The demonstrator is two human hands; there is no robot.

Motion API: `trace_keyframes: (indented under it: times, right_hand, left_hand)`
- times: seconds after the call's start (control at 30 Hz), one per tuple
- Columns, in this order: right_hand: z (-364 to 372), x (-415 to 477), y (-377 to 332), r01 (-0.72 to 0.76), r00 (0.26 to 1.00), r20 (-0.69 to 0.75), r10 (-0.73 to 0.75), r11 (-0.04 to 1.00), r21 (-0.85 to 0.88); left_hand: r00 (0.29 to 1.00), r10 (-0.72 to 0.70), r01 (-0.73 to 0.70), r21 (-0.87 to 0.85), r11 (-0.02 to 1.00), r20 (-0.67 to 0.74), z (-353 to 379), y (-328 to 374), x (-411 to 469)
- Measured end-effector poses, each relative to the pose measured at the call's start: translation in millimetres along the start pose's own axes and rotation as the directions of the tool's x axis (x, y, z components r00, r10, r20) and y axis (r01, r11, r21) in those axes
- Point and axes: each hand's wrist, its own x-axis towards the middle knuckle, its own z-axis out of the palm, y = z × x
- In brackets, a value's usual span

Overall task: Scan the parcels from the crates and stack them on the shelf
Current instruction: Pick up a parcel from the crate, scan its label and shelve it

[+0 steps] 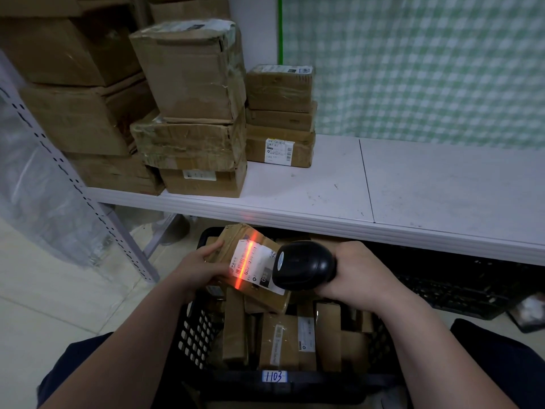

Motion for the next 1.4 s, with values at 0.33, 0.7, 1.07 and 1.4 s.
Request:
trace_keyframes:
  times: [0.33, 0.7, 1.07, 1.4]
  right_hand:
    - [-22.1, -15.6, 3.4, -0.053, 0.995, -0.083, 0.056, 0.998, 0.029]
    - [-76.2, -20.6, 0.0, -0.013, 0.983, -0.176, 0.051, 0.978, 0.209]
    - [-95.2, -20.9, 9.7, -0.005, 0.965, -0.223, 0.136, 0.865, 0.502]
    - [-124.8, 35.2, 29.1, 0.054, 0.889, -0.305, 0.342, 0.583, 0.81]
  left_hand:
    - [0.999, -0.031, 0.029, -0.081, 0.996, -0.02, 20.3, 21.3, -13.9]
    - [0.994, -0.081, 0.097, -0.22, 0.971, 0.079, 23.1, 77.2, -31.9]
    - [0.991, -0.111, 0.13, -0.343, 0.93, 0.074, 29.2, 108.3, -44.8]
    - [0.997, -0.055, 0.072, -0.548, 0.833, 0.047, 59.3, 187.5, -28.4]
